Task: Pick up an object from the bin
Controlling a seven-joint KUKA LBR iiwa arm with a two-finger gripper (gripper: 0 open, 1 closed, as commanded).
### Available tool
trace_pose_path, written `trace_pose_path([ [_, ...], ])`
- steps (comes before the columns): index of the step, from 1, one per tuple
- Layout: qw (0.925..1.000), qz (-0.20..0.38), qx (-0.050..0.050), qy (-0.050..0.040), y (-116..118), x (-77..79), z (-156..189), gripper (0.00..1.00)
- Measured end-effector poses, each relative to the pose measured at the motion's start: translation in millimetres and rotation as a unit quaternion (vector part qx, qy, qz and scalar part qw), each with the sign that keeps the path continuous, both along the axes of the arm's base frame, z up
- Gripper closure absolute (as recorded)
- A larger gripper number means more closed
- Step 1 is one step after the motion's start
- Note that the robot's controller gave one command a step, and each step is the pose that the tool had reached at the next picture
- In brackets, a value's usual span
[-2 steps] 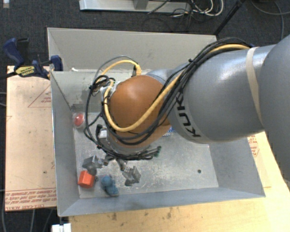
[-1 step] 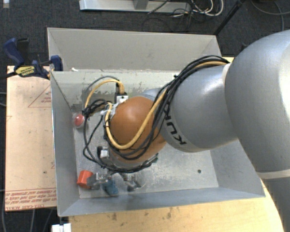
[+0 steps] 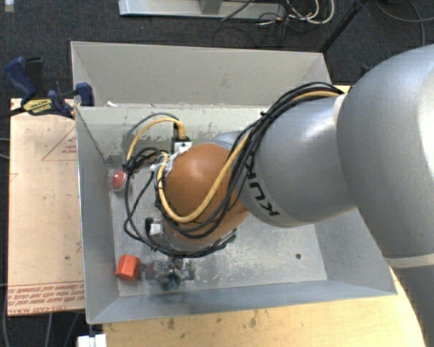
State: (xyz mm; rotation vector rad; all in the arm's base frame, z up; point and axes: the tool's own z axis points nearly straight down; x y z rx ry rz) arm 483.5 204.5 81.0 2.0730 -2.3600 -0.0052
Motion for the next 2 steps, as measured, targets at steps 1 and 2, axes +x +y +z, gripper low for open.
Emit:
trace_pose_path([
  [1, 0.9997, -0.022, 0.002, -0.006, -9, 16.0, 107, 1.0],
  [2, 0.9997, -0.022, 0.001, -0.0061, -19, 18.6, 177, 1.0],
])
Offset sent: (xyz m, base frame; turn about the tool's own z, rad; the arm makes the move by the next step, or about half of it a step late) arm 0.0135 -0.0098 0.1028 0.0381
